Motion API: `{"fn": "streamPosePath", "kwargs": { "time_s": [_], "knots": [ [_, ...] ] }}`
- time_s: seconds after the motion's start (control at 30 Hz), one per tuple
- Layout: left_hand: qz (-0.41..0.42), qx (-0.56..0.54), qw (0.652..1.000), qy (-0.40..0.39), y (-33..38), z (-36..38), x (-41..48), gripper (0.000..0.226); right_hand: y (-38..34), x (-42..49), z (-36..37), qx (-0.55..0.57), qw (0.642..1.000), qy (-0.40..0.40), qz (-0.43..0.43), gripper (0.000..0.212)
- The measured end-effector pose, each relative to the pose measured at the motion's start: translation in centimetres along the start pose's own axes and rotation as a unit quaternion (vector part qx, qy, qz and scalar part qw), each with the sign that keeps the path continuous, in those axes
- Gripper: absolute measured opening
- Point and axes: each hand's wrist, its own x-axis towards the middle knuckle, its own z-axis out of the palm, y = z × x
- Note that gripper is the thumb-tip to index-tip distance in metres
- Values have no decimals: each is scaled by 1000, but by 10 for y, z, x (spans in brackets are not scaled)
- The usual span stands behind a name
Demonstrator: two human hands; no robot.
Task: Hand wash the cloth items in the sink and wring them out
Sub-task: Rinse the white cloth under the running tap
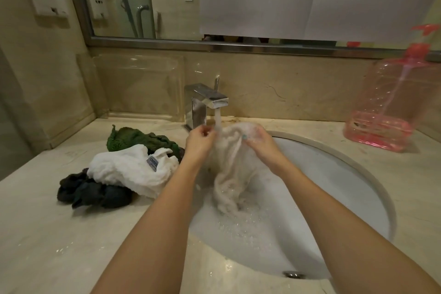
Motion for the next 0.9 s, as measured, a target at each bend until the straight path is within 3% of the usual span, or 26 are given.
{"fn": "streamPosePath", "kwargs": {
  "time_s": [0.13,0.2,0.3,0.4,0.5,0.6,0.73,0.83,0.9],
  "knots": [
    [-77,124,972,-181,-4,-1,-11,40,-11,1,5,9,999,0,-41,19],
    [-80,102,972,-194,-7,-3,-11,32,-12,3,12,0,999,-18,-48,18],
    [-8,36,988,-148,-7,-5,-12,24,-12,9,20,-26,999,4,-34,20],
    [93,-5,995,-44,-4,-4,-15,30,-14,3,31,-117,993,-22,9,38],
    [135,19,990,28,-7,-6,-14,30,-17,-7,47,-196,975,-89,-50,41],
    [111,-26,988,106,-6,-8,-12,28,-18,-3,64,-191,972,-114,-71,42],
    [61,-125,979,150,0,-11,-10,31,-25,3,66,-85,994,-67,12,36],
    [51,-121,984,121,1,-9,-9,36,-24,7,49,-59,998,-26,-22,5],
    [58,-102,989,95,1,-7,-5,36,-24,8,36,-66,997,-17,-33,27]
  ]
}}
